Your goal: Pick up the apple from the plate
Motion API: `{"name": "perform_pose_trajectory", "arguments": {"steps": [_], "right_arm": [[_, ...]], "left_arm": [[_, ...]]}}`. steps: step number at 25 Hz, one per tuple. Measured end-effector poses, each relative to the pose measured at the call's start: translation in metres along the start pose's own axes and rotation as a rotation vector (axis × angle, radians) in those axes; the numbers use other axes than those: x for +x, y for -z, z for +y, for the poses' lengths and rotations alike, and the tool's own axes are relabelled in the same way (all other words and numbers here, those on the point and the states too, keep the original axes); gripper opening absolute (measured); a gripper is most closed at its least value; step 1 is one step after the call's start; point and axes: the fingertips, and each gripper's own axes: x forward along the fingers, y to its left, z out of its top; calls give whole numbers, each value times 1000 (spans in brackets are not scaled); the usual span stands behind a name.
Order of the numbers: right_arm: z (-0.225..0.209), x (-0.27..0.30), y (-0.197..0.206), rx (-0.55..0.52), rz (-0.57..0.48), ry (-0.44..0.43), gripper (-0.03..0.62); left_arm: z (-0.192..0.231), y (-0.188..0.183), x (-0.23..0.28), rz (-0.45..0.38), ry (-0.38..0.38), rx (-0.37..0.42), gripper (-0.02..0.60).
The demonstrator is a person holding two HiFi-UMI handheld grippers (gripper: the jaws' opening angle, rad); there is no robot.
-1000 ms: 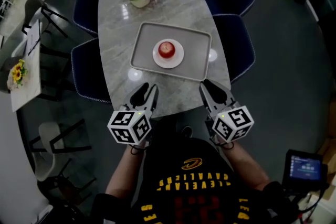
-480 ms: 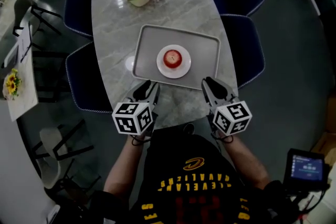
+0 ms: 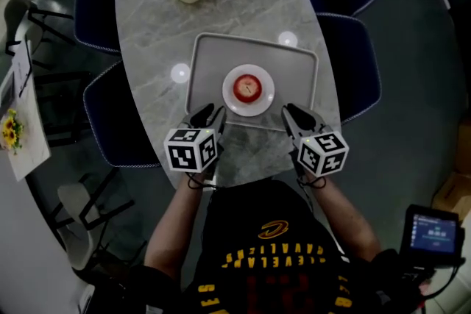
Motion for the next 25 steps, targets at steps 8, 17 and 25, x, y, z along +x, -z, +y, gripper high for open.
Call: {"name": "perform_pose_trajectory", "arguments": {"steps": [8,17,25], "right_arm": [[-17,38,11,61,75,21,43],[-29,68,38,233,176,21,43],[-34,79,48,339,217,42,43]], "left_arm": [[18,3,41,95,34,-9,112],[34,14,72,222,53,-56,112],[30,18,77,264,56,-19,112]]}}
